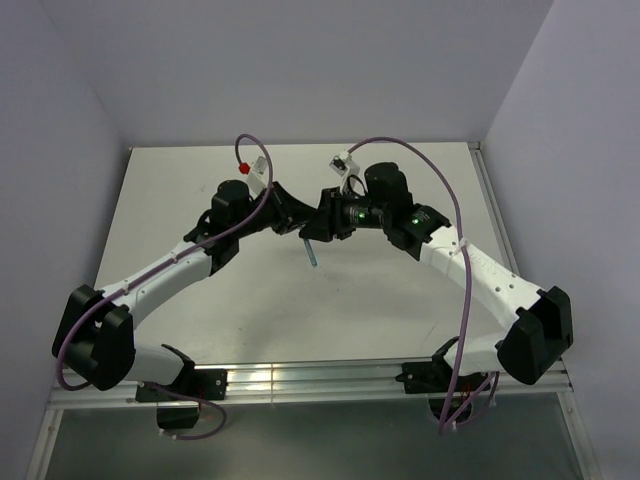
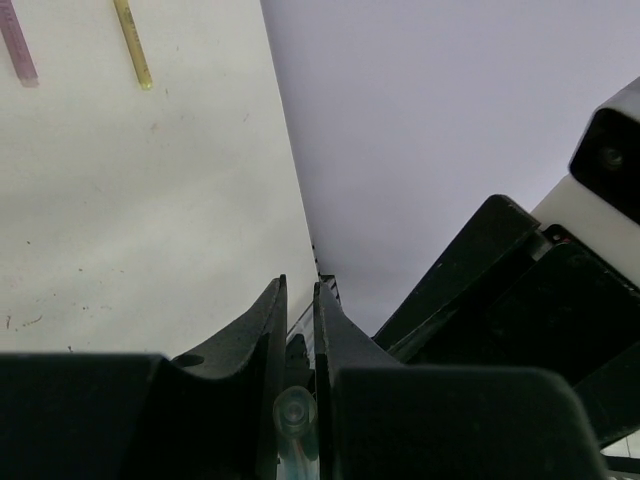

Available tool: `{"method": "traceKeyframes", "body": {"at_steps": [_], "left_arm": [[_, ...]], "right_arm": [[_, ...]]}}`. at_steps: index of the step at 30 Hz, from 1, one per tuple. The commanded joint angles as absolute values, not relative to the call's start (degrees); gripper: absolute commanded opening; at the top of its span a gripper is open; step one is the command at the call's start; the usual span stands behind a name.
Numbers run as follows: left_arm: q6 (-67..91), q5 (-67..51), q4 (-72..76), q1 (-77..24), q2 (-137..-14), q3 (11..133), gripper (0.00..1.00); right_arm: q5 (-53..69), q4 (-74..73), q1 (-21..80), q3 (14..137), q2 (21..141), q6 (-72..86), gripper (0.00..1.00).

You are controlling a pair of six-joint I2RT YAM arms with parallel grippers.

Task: Insert the pens into the pen caps
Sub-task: Press the pen cap onto the pen.

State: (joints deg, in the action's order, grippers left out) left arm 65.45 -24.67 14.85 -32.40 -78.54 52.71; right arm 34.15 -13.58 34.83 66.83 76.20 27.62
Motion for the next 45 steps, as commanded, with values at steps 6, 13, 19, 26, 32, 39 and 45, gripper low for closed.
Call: {"method": "traceKeyframes", "body": {"at_steps": [6,13,19,26,32,39,45], "left_arm": [[61.35,-26.01,14.33,-31.64,-77.34,53.88,0.00],[60.47,-26.46,15.38,-31.64,-77.61,53.88,0.00],[61.00,-26.19,17.05,-31.64,-77.52,52.91,0.00],[60.91,-25.93,18.62,-31.73,-76.47,52.21,0.00],[61.00,-25.84,19.68,-31.73,-75.50,51.50,0.00],[61.00,-25.66,19.95,-31.73,-74.62,51.07,0.00],[61.08,-25.49,20.39,-31.82,-74.09,50.89,0.00]], "right_arm": [[36.91,-10.46,34.45,61.09,71.28,27.33,0.52],[40.96,-6.51,35.24,56.08,70.22,30.23,0.53],[40.78,-1.24,37.35,53.70,71.19,34.27,0.53],[42.09,4.38,39.20,52.03,72.60,39.10,0.52],[41.84,5.36,39.29,51.06,73.04,40.25,0.49],[41.57,5.45,39.29,50.10,72.86,40.69,0.44],[41.48,5.62,39.29,48.78,72.42,40.69,0.42]]}}
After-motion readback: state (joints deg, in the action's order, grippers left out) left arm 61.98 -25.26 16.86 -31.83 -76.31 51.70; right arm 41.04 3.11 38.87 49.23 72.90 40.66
